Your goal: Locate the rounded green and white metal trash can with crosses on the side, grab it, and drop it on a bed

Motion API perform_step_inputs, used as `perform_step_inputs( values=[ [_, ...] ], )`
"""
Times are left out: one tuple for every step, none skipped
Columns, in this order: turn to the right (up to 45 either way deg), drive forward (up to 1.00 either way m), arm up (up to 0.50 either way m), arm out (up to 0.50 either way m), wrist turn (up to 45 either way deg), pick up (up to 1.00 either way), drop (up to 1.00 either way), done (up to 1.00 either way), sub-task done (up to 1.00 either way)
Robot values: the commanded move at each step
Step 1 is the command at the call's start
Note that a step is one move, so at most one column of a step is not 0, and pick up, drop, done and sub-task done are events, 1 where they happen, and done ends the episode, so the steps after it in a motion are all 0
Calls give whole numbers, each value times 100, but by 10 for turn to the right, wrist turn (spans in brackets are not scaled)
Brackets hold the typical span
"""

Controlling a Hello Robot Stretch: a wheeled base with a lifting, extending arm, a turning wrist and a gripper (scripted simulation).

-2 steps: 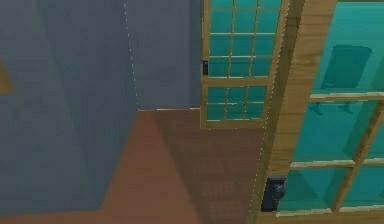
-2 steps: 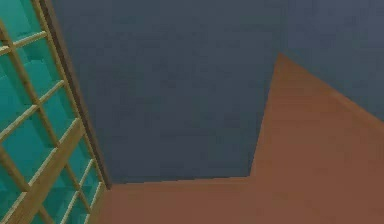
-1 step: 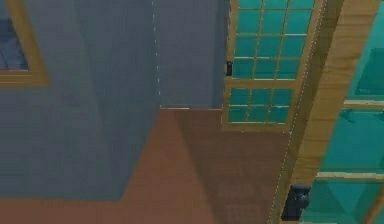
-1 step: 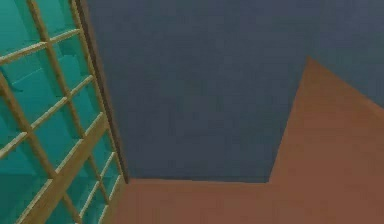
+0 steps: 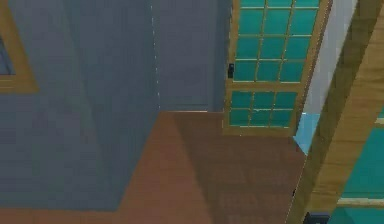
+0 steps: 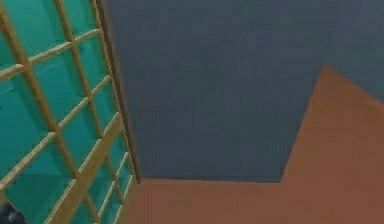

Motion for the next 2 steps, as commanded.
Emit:
perform_step_inputs(
  values=[
    [0,100,0,0,0,0,0,0,0],
    [270,0,0,0,0,0,0,0,0]
  ],
)
